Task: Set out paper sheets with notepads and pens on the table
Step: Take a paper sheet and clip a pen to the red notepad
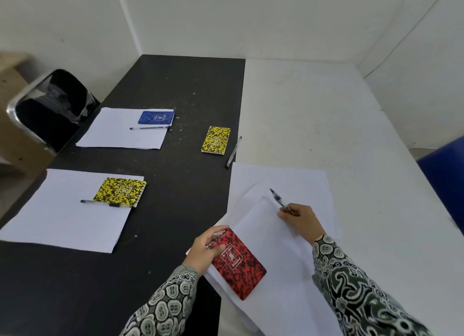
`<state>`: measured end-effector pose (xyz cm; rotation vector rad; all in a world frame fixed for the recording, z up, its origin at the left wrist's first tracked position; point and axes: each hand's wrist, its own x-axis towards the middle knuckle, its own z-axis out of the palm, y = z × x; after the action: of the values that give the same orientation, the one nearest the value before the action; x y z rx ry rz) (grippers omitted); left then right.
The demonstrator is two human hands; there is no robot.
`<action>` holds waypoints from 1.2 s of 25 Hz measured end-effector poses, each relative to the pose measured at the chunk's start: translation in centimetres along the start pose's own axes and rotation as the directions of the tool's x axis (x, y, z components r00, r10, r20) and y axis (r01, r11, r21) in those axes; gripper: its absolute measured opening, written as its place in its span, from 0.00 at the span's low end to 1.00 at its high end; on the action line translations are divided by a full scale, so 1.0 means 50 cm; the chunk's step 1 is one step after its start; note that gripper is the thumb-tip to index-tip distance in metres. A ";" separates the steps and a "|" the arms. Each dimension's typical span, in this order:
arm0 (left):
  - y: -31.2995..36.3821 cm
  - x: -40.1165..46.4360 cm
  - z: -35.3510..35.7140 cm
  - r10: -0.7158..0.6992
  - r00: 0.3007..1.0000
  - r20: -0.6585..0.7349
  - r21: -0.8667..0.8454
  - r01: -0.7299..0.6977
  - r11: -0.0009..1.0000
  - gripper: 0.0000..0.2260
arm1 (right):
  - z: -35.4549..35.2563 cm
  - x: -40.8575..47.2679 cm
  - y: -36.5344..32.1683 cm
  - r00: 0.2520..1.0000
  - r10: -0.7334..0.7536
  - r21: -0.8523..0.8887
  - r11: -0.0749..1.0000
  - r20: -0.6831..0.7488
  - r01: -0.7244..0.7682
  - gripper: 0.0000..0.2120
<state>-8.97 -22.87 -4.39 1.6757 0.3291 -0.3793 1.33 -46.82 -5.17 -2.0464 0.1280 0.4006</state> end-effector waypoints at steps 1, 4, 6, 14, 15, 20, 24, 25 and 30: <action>-0.001 0.000 0.002 0.002 1.000 -0.005 0.001 -0.002 1.000 0.19 | 0.002 -0.001 0.000 1.000 0.010 0.012 1.000 -0.012 -0.010 0.08; 0.001 -0.002 0.009 -0.007 1.000 -0.014 -0.006 0.007 1.000 0.18 | 0.005 -0.004 0.003 0.999 0.022 0.026 0.999 -0.042 -0.021 0.08; 0.005 -0.005 0.014 -0.008 1.000 -0.012 -0.008 0.008 1.000 0.18 | 0.008 -0.007 0.005 0.997 0.032 0.049 0.998 -0.064 -0.029 0.10; -0.020 -0.011 0.026 0.054 0.994 -0.095 0.096 -0.044 0.994 0.22 | 0.036 -0.036 0.004 0.958 -0.130 -0.196 0.977 -0.256 0.081 0.11; -0.023 -0.012 0.029 0.057 0.993 -0.108 0.105 -0.046 0.993 0.22 | 0.048 -0.047 -0.005 0.957 -0.185 -0.213 0.967 -0.226 0.137 0.14; -0.025 -0.017 0.036 0.065 0.987 -0.146 0.149 -0.043 0.988 0.22 | 0.122 -0.102 -0.031 0.942 -0.305 -0.103 0.942 0.138 0.320 0.16; -0.018 -0.023 0.042 0.060 0.979 -0.196 0.130 -0.035 0.991 0.23 | 0.146 -0.123 -0.039 0.949 -0.298 0.005 0.954 0.105 0.299 0.14; -0.016 -0.024 0.042 0.064 0.977 -0.203 0.126 -0.038 0.991 0.23 | 0.149 -0.127 -0.038 0.948 -0.296 0.012 0.955 0.115 0.296 0.16; -0.011 -0.033 0.044 0.051 0.975 -0.216 0.096 -0.031 0.995 0.22 | 0.151 -0.146 -0.026 0.957 -0.270 -0.010 0.962 0.106 0.273 0.19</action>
<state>-10.83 -24.96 -4.47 1.8159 0.4439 -0.1816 -6.94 -40.20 -4.98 -2.0275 -0.2211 0.3357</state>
